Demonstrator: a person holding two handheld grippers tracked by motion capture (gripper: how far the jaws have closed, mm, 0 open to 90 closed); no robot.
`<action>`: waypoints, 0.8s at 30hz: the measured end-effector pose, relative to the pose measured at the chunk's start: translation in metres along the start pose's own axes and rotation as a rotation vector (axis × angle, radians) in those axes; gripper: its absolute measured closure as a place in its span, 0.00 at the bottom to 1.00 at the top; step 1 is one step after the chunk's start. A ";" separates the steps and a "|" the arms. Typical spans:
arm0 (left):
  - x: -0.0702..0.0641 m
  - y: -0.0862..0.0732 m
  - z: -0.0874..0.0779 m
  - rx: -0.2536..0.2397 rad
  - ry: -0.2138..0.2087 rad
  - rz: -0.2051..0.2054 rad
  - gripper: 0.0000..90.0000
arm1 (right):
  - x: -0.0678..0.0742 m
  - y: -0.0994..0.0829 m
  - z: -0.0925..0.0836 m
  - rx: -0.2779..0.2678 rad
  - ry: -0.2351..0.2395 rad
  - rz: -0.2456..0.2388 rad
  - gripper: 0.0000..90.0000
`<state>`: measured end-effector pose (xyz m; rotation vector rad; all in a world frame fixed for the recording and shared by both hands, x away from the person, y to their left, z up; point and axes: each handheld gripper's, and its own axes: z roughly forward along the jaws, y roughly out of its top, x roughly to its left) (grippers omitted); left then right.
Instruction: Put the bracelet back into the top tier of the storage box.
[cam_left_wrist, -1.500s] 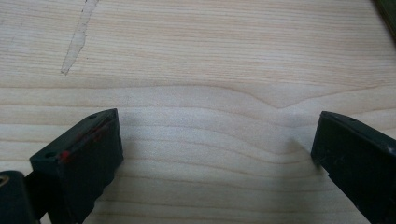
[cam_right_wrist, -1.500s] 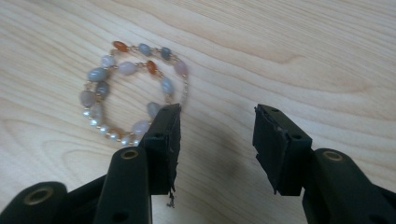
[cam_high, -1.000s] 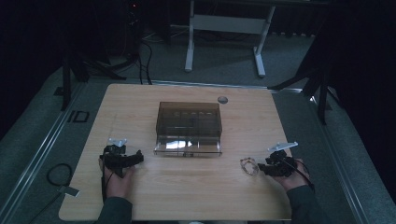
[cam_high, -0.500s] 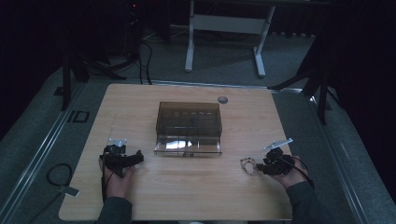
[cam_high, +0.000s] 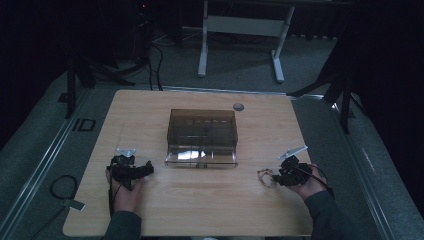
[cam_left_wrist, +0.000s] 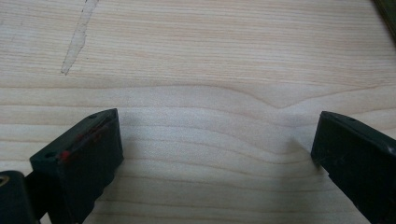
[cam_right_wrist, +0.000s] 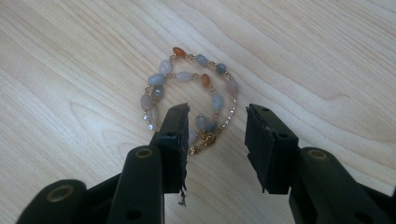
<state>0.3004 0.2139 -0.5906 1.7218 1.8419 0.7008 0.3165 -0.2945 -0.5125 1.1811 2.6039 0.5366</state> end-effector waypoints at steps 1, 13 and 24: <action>0.000 0.000 0.000 -0.002 0.000 -0.002 0.02 | 0.001 0.001 0.000 0.004 0.002 -0.005 0.66; 0.000 0.000 0.000 0.000 0.000 0.000 0.02 | 0.008 0.013 0.001 0.053 0.006 -0.065 0.68; 0.000 0.000 0.000 0.000 0.000 0.000 0.02 | 0.012 0.019 0.003 0.092 0.017 -0.090 0.68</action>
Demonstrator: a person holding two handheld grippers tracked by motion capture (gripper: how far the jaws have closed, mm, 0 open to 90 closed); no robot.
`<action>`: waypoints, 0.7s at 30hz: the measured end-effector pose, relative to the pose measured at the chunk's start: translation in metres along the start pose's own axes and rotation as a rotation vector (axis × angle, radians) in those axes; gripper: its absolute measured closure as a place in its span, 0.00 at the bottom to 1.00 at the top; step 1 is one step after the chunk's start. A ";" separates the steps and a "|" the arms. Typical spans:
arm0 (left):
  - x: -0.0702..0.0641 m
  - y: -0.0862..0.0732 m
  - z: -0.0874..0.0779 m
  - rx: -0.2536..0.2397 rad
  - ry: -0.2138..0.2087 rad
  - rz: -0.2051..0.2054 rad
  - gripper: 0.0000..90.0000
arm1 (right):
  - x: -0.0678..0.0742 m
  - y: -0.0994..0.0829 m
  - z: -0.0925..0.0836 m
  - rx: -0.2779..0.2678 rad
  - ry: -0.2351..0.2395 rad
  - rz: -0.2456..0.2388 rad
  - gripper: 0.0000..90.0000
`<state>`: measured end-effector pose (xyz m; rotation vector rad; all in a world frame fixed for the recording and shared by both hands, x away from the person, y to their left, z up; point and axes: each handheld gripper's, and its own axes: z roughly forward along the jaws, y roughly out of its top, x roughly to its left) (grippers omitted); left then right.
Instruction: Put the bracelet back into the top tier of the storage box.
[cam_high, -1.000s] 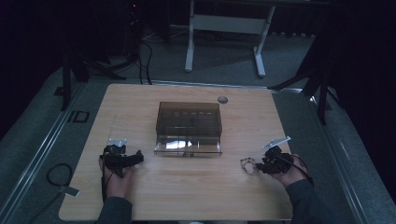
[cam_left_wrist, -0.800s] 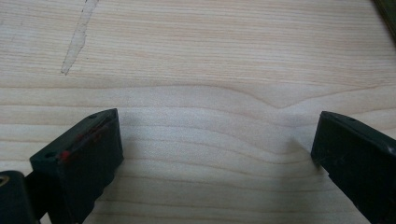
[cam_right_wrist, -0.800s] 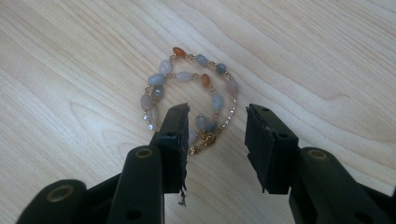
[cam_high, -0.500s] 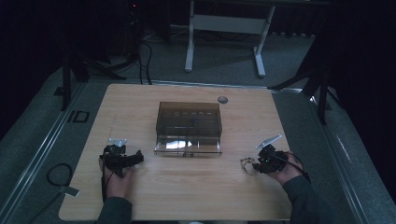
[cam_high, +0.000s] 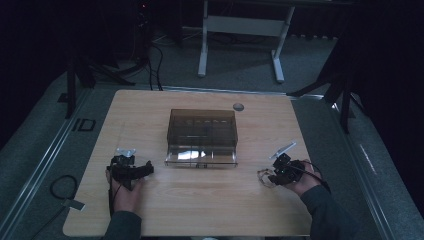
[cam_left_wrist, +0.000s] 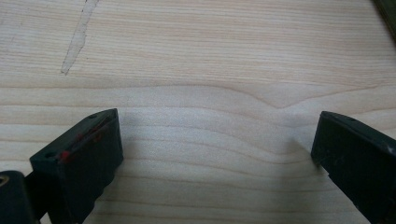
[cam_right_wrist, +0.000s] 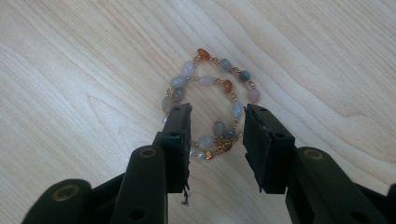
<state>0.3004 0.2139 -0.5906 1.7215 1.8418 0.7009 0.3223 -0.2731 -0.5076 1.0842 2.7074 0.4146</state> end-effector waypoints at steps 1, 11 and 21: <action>0.000 0.000 0.000 -0.002 0.000 -0.002 0.02 | 0.000 0.000 0.000 0.005 0.001 -0.004 0.68; 0.000 0.000 0.000 0.000 0.000 0.000 0.02 | 0.003 0.006 0.001 0.032 0.014 -0.024 0.66; 0.000 0.000 0.000 0.000 0.000 0.000 0.02 | 0.007 0.012 0.002 0.059 0.029 -0.037 0.66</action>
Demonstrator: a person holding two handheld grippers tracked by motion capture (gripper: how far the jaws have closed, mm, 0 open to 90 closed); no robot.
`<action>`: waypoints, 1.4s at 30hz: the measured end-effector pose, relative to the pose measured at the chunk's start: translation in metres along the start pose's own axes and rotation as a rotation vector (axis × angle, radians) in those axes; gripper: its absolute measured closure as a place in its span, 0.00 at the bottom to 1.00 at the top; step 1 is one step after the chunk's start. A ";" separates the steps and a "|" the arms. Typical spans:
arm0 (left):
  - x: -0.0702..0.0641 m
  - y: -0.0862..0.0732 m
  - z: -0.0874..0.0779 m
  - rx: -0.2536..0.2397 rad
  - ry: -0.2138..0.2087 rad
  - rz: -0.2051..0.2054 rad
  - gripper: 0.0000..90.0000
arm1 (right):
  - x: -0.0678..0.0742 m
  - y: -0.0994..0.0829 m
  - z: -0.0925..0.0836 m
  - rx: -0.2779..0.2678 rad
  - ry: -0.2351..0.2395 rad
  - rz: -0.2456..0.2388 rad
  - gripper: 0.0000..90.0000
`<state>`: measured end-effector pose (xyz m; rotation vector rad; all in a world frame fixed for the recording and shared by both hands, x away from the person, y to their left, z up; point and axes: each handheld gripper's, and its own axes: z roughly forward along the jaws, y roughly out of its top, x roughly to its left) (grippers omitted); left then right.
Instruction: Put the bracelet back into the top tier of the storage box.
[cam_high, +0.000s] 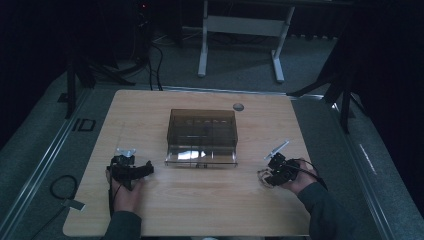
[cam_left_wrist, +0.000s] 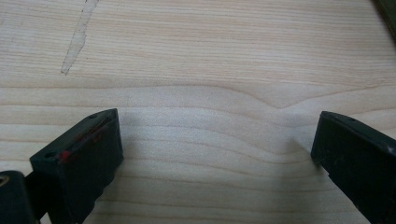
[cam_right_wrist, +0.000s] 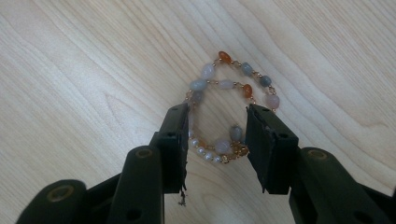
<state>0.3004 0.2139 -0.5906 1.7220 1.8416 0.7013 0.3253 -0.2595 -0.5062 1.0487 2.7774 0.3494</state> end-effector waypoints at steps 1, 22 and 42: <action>0.000 0.000 0.000 0.000 0.000 0.000 0.02 | 0.000 0.001 0.000 0.001 -0.001 -0.002 0.66; 0.000 0.000 0.000 0.000 0.000 0.000 0.02 | 0.009 0.009 0.013 0.081 0.005 -0.033 0.73; 0.000 0.000 0.000 0.000 0.000 0.000 0.02 | 0.012 0.016 0.029 0.150 0.008 -0.050 0.77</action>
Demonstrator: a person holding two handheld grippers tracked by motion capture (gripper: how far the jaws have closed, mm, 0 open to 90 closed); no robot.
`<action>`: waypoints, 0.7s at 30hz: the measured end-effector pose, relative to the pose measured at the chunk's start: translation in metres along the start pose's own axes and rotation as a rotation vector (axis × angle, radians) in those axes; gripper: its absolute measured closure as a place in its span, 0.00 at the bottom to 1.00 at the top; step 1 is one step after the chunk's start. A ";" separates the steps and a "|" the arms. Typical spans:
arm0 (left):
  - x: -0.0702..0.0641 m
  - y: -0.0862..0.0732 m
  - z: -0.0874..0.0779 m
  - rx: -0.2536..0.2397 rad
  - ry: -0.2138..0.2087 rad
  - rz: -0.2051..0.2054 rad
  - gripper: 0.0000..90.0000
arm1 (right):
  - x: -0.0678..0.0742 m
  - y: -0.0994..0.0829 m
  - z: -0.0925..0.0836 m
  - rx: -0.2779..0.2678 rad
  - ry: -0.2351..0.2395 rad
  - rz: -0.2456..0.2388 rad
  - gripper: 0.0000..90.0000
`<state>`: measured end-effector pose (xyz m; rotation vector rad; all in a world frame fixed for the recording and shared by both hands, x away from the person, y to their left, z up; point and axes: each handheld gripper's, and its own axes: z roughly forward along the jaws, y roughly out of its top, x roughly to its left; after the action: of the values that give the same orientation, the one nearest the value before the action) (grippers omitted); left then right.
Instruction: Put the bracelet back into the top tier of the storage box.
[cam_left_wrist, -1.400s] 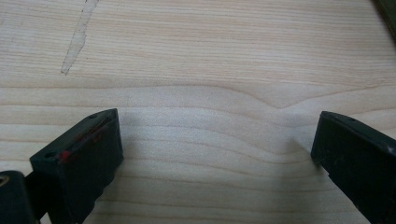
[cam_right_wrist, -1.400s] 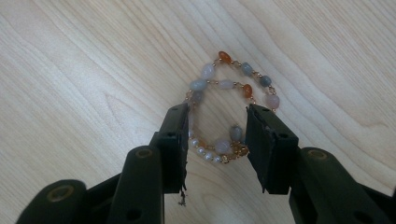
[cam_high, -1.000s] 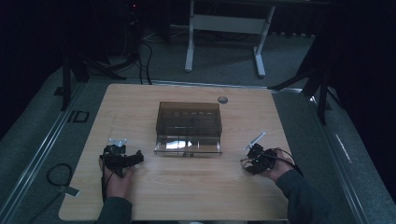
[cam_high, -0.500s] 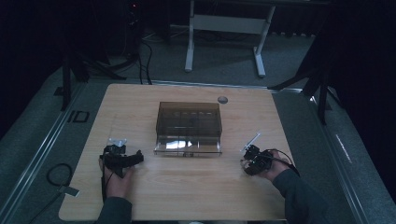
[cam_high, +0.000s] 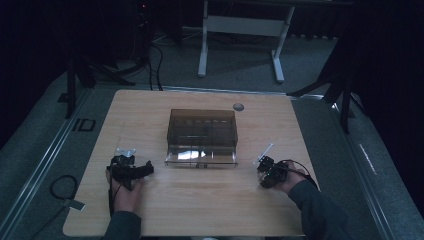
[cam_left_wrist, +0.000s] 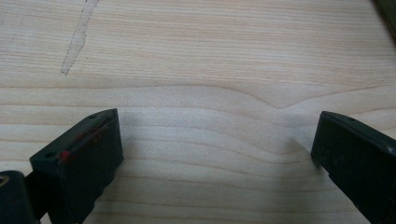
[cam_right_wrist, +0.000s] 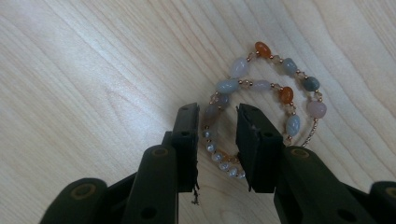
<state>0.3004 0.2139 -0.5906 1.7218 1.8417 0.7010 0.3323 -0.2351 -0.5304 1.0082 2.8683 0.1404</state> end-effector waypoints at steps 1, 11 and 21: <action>0.000 0.000 0.000 0.000 0.000 0.000 0.02 | 0.000 0.000 0.001 0.006 0.002 0.001 0.77; 0.000 0.000 0.000 0.000 0.000 0.000 0.02 | 0.000 0.002 0.004 0.031 0.011 0.012 0.84; 0.000 0.000 0.000 -0.002 0.000 -0.003 0.02 | -0.004 0.006 0.005 0.072 0.030 0.031 0.93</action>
<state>0.3004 0.2137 -0.5907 1.7178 1.8421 0.7016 0.3395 -0.2327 -0.5342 1.0730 2.9048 0.0560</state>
